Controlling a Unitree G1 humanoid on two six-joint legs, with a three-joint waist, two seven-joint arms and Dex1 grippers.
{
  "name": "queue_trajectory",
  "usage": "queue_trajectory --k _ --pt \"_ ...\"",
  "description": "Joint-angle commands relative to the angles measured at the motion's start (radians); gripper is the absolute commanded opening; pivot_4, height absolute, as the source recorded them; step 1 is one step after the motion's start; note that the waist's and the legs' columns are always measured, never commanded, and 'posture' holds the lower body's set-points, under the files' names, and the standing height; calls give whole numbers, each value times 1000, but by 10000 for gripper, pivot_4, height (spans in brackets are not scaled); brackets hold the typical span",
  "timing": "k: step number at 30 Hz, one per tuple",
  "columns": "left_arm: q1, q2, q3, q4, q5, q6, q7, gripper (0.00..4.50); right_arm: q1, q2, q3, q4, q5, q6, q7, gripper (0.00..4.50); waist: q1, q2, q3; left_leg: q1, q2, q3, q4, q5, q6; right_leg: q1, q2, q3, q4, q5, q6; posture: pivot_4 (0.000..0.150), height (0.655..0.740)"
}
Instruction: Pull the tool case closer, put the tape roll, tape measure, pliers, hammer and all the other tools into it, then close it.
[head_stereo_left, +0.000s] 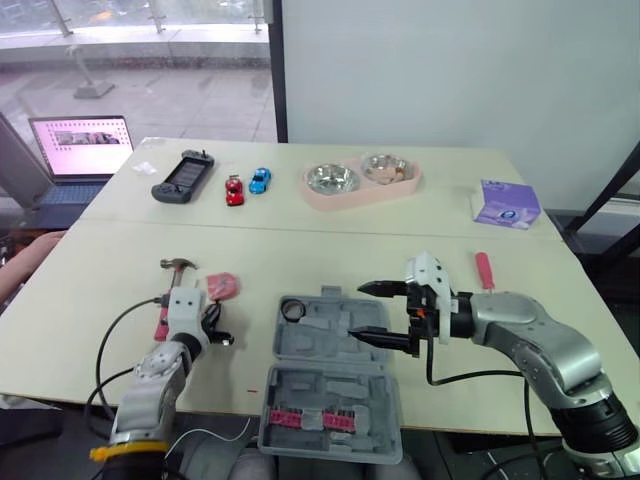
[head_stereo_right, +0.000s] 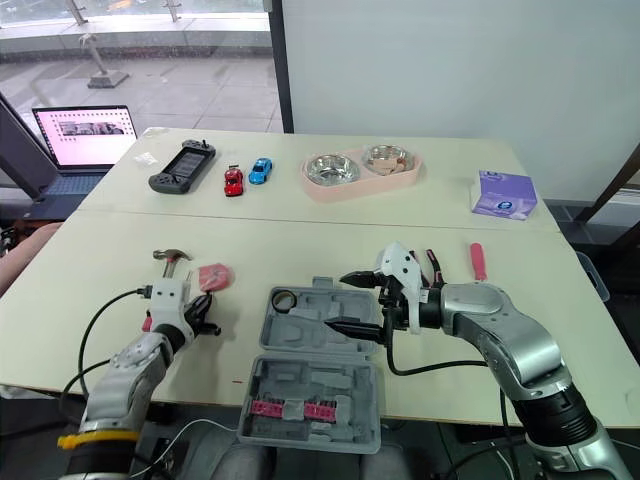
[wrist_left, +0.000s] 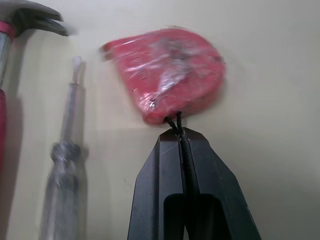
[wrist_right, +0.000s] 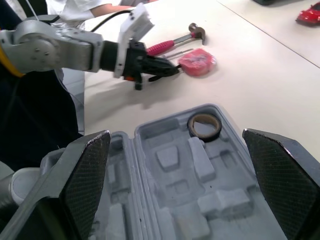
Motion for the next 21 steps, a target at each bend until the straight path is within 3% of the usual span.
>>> queue_trajectory --k 1,8,13,21 --pt "124 34 -32 -102 -7 18 -59 372 2 -16 -33 -24 8 -2 5 45000 0 0 0 0 0 0 0 0 0 -1 0 0 0 0 0 1500 7400" --pt "391 108 -22 -294 -39 -18 -164 372 7 -43 -49 -14 9 4 19 45000 -4 0 0 -2 0 0 0 0 0 -3 0 0 0 -2 2 1500 7400" --pt "540 171 -17 -326 -38 -90 -242 372 4 -51 -50 -8 7 2 26 45000 -2 0 0 -3 0 1 -1 -1 0 -6 -1 0 -1 -2 2 1500 7400" --pt "634 211 27 -351 -65 -147 -298 372 0 -48 -45 -4 -1 -4 32 45000 -7 0 0 -4 0 2 0 -1 0 -10 -2 0 -9 -2 2 1500 7400"
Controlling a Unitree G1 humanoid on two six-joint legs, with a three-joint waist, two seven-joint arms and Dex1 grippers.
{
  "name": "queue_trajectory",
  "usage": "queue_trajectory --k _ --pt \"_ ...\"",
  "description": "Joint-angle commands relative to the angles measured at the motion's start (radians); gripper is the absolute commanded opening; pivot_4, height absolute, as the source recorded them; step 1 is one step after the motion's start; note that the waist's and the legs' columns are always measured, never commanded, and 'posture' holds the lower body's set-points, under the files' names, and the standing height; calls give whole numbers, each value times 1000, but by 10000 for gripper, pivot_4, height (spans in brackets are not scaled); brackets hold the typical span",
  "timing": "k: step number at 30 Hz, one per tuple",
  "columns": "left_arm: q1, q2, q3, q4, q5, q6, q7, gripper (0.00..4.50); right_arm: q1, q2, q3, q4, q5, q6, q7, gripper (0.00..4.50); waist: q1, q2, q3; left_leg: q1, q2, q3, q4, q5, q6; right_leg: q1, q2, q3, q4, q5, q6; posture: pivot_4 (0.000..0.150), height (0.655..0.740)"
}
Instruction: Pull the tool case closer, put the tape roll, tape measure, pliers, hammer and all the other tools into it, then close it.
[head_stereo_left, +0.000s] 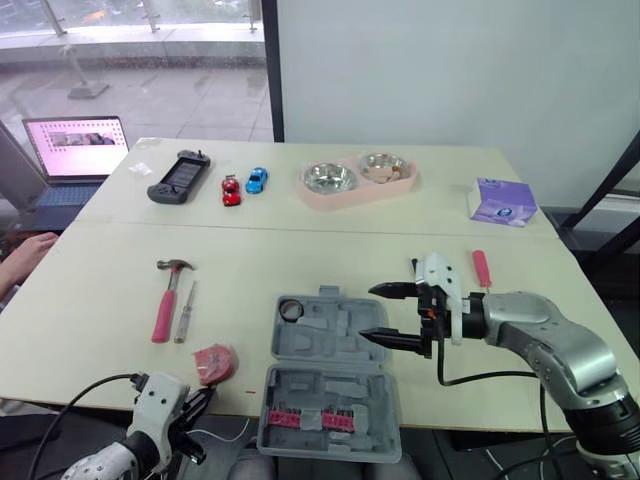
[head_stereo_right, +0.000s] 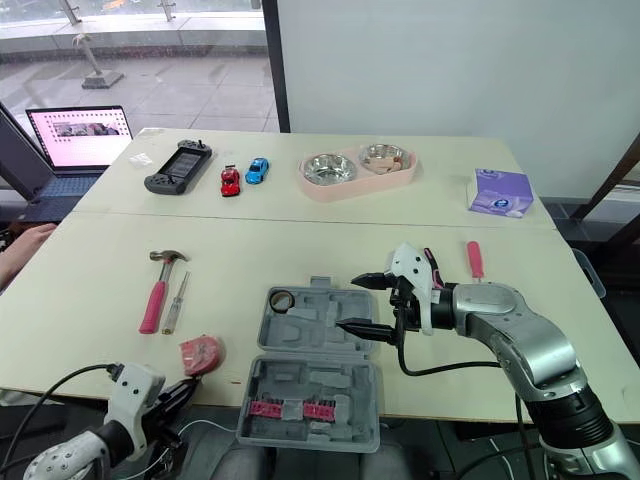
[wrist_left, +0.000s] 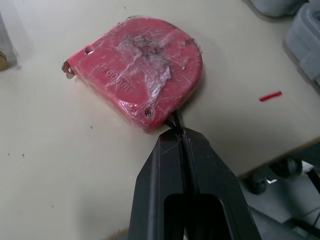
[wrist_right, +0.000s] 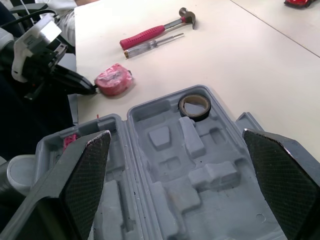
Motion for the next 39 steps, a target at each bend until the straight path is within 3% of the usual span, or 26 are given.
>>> queue_trajectory --k 1,9,12,19,25,29,34,36,39 --pt "43 22 21 -4 -12 0 -30 372 -11 -5 -18 -8 0 -13 8 45000 0 0 0 -1 0 0 0 0 0 0 0 0 -2 0 0 1500 7400" --pt "28 38 52 1 -41 -5 -58 372 -15 2 -14 3 -10 -24 7 45000 4 0 0 -2 0 0 -1 0 1 3 0 0 -1 2 -2 1500 7400" --pt "19 34 59 -11 -73 -15 -84 9046 -13 2 -15 1 -11 -25 5 45000 5 0 0 -2 0 0 -1 0 1 2 0 0 0 2 -2 1500 7400" --pt "16 97 164 -93 -199 19 -181 44425 3 -10 -33 -4 -5 -27 7 45000 5 0 0 -2 0 0 -1 0 1 2 0 0 0 2 -2 1500 7400" --pt "31 298 323 -153 -368 148 -378 44425 5 -4 -36 -2 -4 -29 0 45000 5 -1 1 -3 0 0 -1 0 1 2 0 0 0 2 -2 1500 7400" --pt "-37 474 369 20 -359 119 -585 44425 -2 4 -35 7 -8 -34 -8 45000 4 0 1 -3 1 0 -1 0 1 1 1 0 0 2 -3 1500 7400" --pt "-286 628 217 426 -208 -182 -877 44425 -5 15 -34 18 -14 -43 -20 45000 3 1 2 -3 0 1 -1 0 1 0 0 0 -1 2 -3 1500 7400" --pt "-455 638 112 587 -154 -309 -995 44425 3 15 -36 21 -21 -51 -22 45000 6 2 2 -4 0 1 -1 0 1 1 0 0 -2 3 -4 1500 7400" --pt "-693 612 -65 805 -117 -551 -1042 44425 7 17 -41 21 -25 -57 -31 45000 9 2 2 -7 0 0 -1 0 2 -1 1 -1 1 6 -8 1500 7400"
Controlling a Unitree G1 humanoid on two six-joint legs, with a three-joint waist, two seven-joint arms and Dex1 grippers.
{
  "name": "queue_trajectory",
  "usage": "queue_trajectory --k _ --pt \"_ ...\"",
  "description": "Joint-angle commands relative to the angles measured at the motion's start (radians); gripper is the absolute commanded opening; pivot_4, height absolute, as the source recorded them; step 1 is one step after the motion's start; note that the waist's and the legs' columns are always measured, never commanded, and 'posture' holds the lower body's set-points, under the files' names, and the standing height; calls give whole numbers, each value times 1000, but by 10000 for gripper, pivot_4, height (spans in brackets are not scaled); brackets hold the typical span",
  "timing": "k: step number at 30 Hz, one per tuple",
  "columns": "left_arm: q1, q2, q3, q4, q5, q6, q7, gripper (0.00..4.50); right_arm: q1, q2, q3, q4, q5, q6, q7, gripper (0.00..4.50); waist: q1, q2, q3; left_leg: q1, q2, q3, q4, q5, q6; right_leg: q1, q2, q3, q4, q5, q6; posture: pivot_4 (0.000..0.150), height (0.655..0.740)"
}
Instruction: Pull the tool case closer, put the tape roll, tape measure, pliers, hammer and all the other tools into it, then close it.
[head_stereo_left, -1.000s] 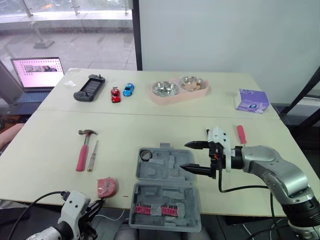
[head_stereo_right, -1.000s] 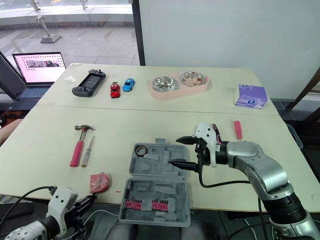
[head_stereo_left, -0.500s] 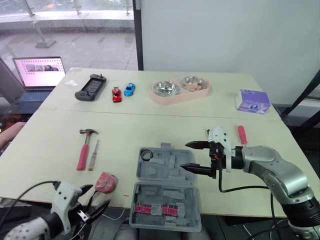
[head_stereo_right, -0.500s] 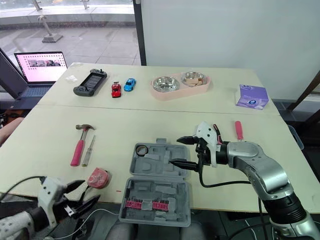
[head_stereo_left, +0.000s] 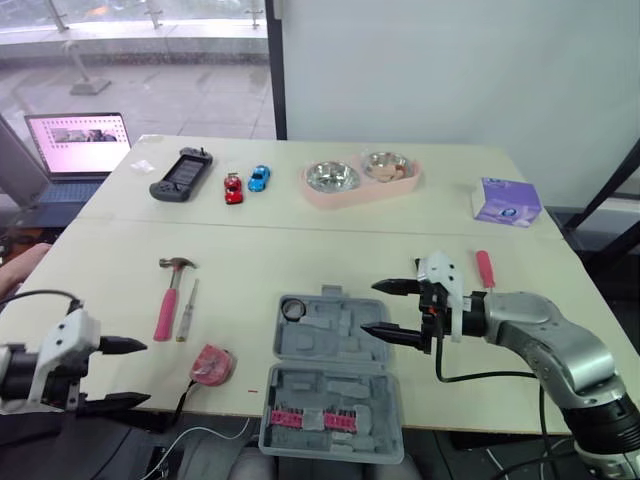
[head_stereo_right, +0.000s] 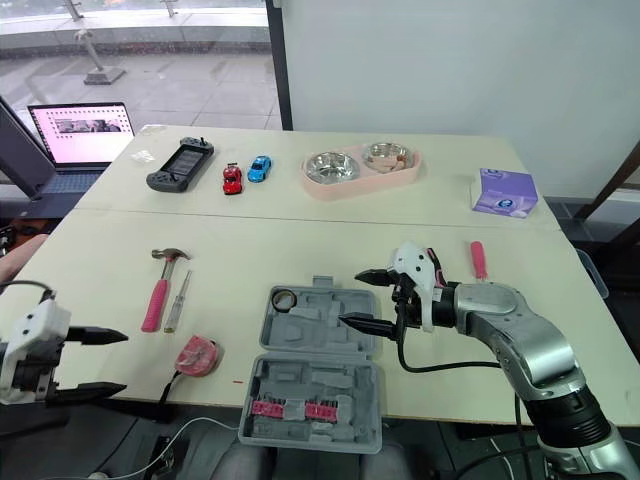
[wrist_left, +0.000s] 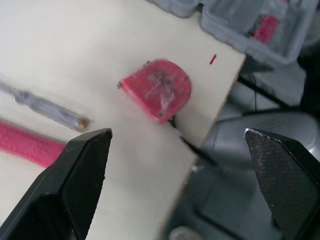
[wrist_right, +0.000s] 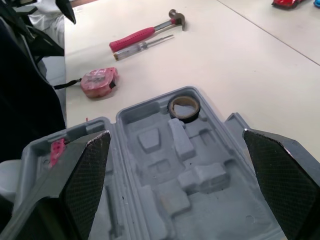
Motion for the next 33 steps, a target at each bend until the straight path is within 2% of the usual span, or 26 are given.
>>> queue_trajectory --k 1,5,7,10,17,25,33 --pt "-171 -13 -171 196 30 -259 -56 44425 0 1 -30 -16 -4 -17 -11 45000 -2 0 0 0 0 0 0 0 0 0 0 0 1 0 0 1500 7400" --pt "-324 -55 -338 395 56 -465 -56 44425 14 -7 -39 -31 -10 -15 -25 45000 -9 0 0 1 0 0 -1 0 0 -2 0 0 8 -2 5 1500 7400" --pt "-362 -54 -415 450 40 -510 -56 44425 19 -11 -45 -38 -8 -9 -29 45000 -11 0 0 3 1 0 -2 0 0 -2 1 0 11 -2 9 1500 7400" --pt "-446 -89 -529 543 50 -580 -56 44425 38 -23 -65 -57 -2 7 -39 45000 -6 0 0 4 1 0 -2 0 0 -1 1 0 12 -3 6 1500 7400" --pt "-606 -190 -609 741 88 -688 -56 44425 74 -32 -96 -97 7 33 -66 45000 1 0 0 4 1 0 2 1 0 3 1 0 12 -2 5 1500 7400" --pt "-673 -254 -662 853 161 -661 -56 44425 100 -36 -127 -135 17 57 -93 45000 -2 0 0 6 1 0 0 1 0 3 1 0 13 -2 6 1500 7400" --pt "-688 -237 -732 793 104 -538 -56 44425 118 -41 -145 -148 13 69 -103 45000 -2 0 0 8 1 0 0 2 0 5 0 0 12 -3 5 1500 7400"
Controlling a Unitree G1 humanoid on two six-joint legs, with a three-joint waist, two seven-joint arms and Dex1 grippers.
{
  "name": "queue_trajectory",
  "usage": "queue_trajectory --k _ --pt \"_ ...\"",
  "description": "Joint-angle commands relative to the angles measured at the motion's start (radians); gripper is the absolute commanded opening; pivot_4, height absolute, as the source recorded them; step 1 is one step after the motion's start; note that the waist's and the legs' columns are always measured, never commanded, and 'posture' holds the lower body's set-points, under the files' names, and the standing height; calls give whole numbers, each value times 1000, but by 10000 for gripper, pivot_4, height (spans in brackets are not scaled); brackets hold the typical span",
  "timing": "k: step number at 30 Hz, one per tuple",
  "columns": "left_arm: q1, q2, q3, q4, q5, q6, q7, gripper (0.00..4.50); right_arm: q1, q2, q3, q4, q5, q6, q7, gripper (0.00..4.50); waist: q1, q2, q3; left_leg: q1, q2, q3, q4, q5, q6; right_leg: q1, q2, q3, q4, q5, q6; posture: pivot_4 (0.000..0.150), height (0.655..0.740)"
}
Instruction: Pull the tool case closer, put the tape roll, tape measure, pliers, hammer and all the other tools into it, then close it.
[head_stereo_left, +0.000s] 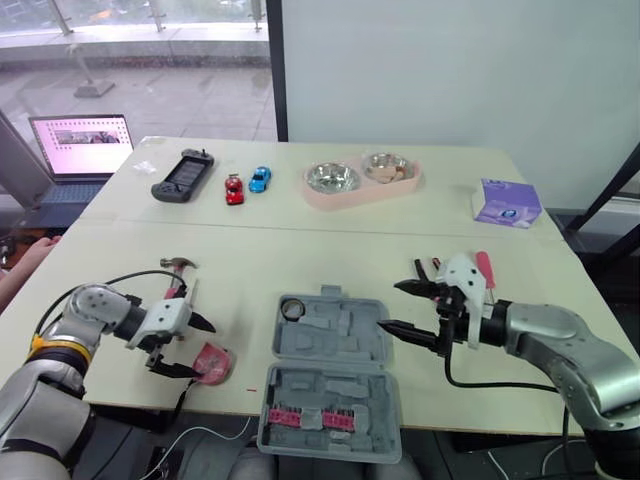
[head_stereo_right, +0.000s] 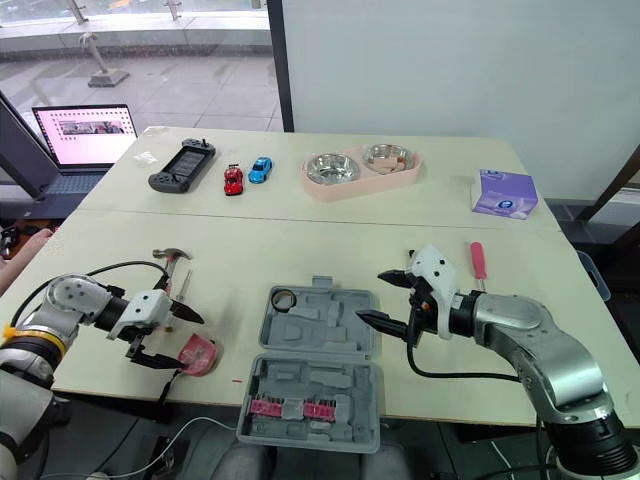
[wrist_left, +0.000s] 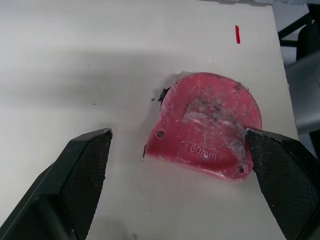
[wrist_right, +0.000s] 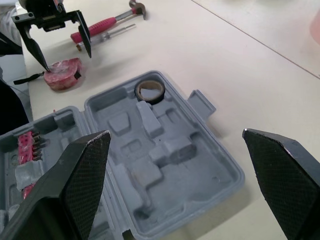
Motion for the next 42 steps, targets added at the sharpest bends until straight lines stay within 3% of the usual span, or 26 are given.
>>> queue_trajectory --k 1,12,22,29,42 --pt "-8 24 -45 -41 -35 49 -3 44425 4 -16 -32 -41 12 -4 -4 45000 0 0 0 0 0 0 0 0 0 0 0 0 0 0 0 1500 7400" --pt "-3 175 -214 -285 -239 182 -3 44425 -1 3 -6 -18 -3 -23 -13 45000 -2 -1 1 -1 0 0 0 0 0 0 0 0 0 0 0 1500 7400" --pt "-16 133 -296 -217 -182 80 -3 44425 27 -2 -29 -44 9 -16 -28 45000 0 -1 1 -1 0 0 0 0 0 -1 0 0 0 0 0 1500 7400" --pt "-33 54 -249 -106 -104 21 -3 44425 41 -3 -38 -63 19 -6 -42 45000 -1 -1 1 -1 0 0 0 0 0 -1 0 0 0 0 0 1500 7400" --pt "-18 27 -170 -8 16 -34 -3 44425 39 1 -37 -68 24 -1 -54 45000 0 -1 1 0 0 0 0 0 0 -1 0 0 0 0 0 1500 7400"
